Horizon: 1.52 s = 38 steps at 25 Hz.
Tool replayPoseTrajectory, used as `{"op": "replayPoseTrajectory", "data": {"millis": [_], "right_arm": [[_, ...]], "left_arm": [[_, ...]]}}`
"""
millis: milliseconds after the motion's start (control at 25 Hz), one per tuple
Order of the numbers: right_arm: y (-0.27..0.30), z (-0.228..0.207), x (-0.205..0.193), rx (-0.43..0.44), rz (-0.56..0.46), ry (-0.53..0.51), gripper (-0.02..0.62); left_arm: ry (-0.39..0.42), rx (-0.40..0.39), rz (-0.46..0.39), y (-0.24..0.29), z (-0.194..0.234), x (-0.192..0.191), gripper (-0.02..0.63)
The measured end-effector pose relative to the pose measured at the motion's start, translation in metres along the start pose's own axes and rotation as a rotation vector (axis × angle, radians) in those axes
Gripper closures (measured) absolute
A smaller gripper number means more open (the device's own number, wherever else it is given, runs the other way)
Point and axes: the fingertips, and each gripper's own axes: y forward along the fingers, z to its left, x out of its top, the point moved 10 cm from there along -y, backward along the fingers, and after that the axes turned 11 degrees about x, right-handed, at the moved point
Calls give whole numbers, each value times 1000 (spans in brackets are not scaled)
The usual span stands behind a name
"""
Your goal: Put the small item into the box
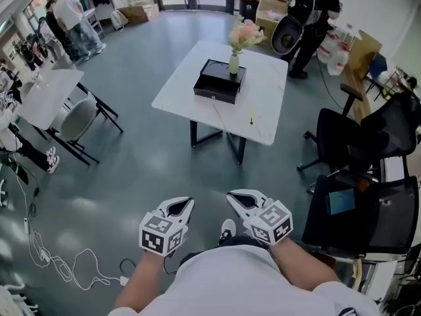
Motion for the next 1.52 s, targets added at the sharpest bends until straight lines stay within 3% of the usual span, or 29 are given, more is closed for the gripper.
{"op": "replayPoseTrajectory", "data": {"millis": [280, 760, 1080, 1520], "right_arm": [[15, -50, 15, 37, 15, 9, 578], [43, -92, 23, 13, 23, 32, 578], [87, -144, 49, -132, 28, 63, 578], [190, -165, 93, -193, 139, 47, 578]], "left_arm": [[-32, 56, 32, 30, 14, 19, 589], [-16, 22, 69, 78, 49, 46, 589], [73, -66, 76, 135, 120, 101, 589], [163, -172, 79, 181, 234, 157, 589]]}}
